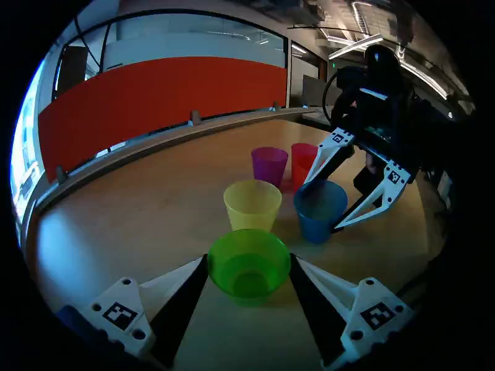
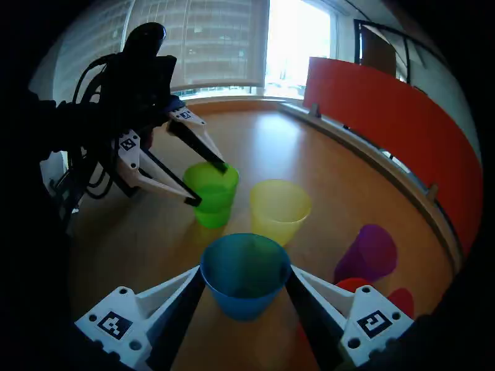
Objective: Pour water
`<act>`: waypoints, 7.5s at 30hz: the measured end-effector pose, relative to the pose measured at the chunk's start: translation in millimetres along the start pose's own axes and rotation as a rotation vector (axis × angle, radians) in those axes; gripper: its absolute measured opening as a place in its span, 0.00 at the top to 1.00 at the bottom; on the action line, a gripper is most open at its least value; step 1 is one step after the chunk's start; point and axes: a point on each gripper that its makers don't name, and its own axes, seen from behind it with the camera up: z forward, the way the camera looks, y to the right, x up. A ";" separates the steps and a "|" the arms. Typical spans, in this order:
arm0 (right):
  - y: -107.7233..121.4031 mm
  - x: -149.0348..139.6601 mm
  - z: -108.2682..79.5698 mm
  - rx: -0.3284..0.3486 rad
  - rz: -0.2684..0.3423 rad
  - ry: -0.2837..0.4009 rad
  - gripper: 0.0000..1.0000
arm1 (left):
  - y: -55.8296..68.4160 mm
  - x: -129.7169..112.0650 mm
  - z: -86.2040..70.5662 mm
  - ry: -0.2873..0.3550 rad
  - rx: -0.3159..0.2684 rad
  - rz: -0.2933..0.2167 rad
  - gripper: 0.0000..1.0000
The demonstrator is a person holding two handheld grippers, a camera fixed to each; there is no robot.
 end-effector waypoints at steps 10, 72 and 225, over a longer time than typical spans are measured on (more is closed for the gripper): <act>-0.6 -7.6 -6.9 -0.011 -0.011 -0.026 0.08 | 4.7 -2.8 -1.5 -0.010 -0.004 0.018 0.10; -0.4 35.6 -57.1 -0.113 -0.071 0.085 0.00 | 3.0 40.6 -42.7 0.086 0.084 0.035 0.07; 142.0 -32.9 -247.2 -1.111 0.443 0.520 0.00 | -107.4 12.7 -134.6 0.527 0.821 -0.198 0.07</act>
